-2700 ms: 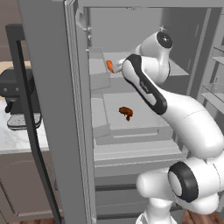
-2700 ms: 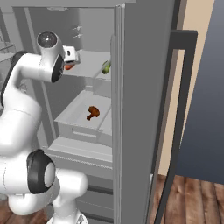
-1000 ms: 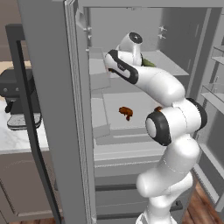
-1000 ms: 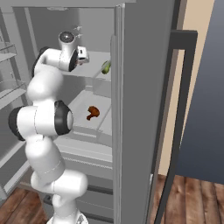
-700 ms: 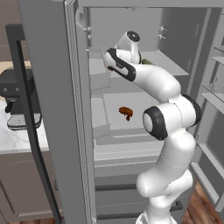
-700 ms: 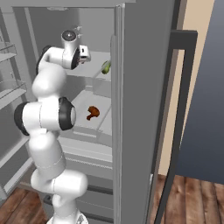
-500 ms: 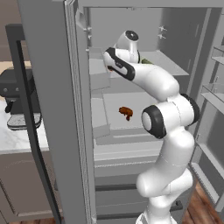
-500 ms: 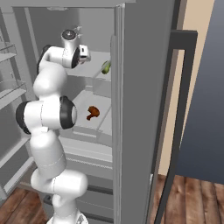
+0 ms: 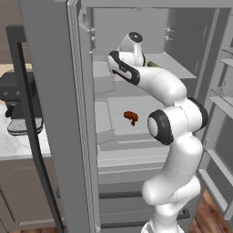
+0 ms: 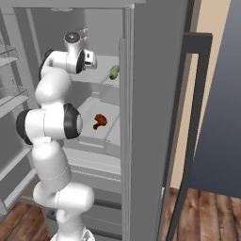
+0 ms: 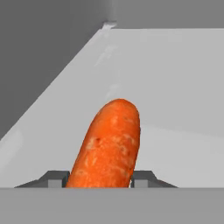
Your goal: Gather the carrot and cucumber from the fridge and place them on a tray on the dining counter. Then gather the chicken drumsticks from the fridge and place them on the other tray.
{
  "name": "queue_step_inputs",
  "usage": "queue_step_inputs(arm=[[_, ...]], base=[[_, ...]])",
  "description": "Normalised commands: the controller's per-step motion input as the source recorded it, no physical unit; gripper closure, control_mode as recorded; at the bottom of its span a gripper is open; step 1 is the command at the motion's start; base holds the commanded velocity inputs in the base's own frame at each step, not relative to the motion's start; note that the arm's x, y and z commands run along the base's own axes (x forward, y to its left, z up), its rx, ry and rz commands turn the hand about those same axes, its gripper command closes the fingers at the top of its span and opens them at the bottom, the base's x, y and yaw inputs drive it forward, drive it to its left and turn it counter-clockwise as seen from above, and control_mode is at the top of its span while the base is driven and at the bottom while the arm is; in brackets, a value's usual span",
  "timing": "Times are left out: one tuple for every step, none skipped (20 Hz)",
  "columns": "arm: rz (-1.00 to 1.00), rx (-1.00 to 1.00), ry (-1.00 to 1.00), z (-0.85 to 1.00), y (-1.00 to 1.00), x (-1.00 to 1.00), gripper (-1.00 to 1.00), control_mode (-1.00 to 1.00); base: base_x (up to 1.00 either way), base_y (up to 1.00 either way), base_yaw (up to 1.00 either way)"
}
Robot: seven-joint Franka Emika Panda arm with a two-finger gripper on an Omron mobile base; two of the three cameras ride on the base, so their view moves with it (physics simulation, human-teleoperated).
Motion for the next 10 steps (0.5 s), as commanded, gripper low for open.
queue_step_inputs(arm=[[-0.14,0.16,0.00,-0.43,0.00,0.00,1.00,-1.00],[-0.13,0.17,0.00,-0.31,0.00,-0.05,1.00,-1.00],[-0.12,0.17,-0.01,-0.19,0.00,-0.09,1.00,-1.00],[-0.12,0.15,-0.04,-0.06,0.00,-0.14,1.00,-1.00],[-0.13,0.11,-0.03,0.00,0.00,-0.16,1.00,-1.00],[-0.11,0.03,-0.01,0.00,0.00,-0.18,1.00,-1.00],[-0.11,0.00,-0.01,0.13,0.00,-0.21,1.00,-1.00],[-0.11,0.00,-0.01,0.24,-0.02,-0.29,1.00,-1.00],[-0.11,0.00,0.00,0.21,-0.12,-0.41,1.00,-1.00],[-0.13,0.00,0.00,0.15,-0.26,-0.59,1.00,-1.00]], base=[[0.00,0.00,0.00],[0.00,0.00,0.00],[0.00,0.00,0.00],[0.00,0.00,0.00],[0.00,0.00,0.00],[0.00,0.00,0.00],[0.00,0.00,0.00],[0.00,0.00,0.00],[0.00,0.00,0.00],[0.00,0.00,0.00]])
